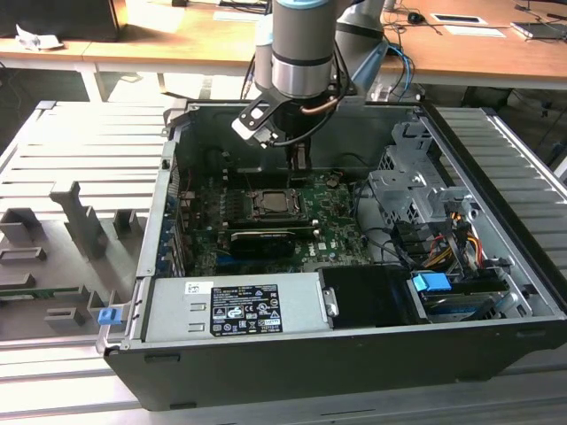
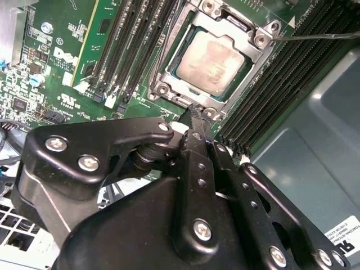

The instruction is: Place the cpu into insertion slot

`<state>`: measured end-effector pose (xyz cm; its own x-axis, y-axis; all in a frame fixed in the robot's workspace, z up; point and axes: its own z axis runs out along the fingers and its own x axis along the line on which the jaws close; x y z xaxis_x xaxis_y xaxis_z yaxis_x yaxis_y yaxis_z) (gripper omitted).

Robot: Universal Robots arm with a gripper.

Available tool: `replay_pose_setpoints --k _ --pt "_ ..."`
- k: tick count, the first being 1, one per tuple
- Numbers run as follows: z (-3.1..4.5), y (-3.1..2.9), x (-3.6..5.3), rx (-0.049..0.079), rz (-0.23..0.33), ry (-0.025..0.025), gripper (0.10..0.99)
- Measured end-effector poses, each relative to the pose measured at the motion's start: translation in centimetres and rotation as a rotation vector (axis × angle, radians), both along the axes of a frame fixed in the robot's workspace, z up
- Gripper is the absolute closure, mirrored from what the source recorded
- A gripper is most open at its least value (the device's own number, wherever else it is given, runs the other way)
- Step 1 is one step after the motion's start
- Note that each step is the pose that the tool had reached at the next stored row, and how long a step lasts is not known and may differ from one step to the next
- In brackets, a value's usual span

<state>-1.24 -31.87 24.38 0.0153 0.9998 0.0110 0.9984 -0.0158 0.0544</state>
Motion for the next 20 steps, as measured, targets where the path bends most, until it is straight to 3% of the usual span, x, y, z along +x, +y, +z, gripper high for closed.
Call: replay_pose_setpoints --k 12,20 --pt "-0.16 0.0 -1.8 0.0 0.0 0.0 0.98" --pt "-0.09 0.0 -2.49 0.0 0.0 0.0 0.98"
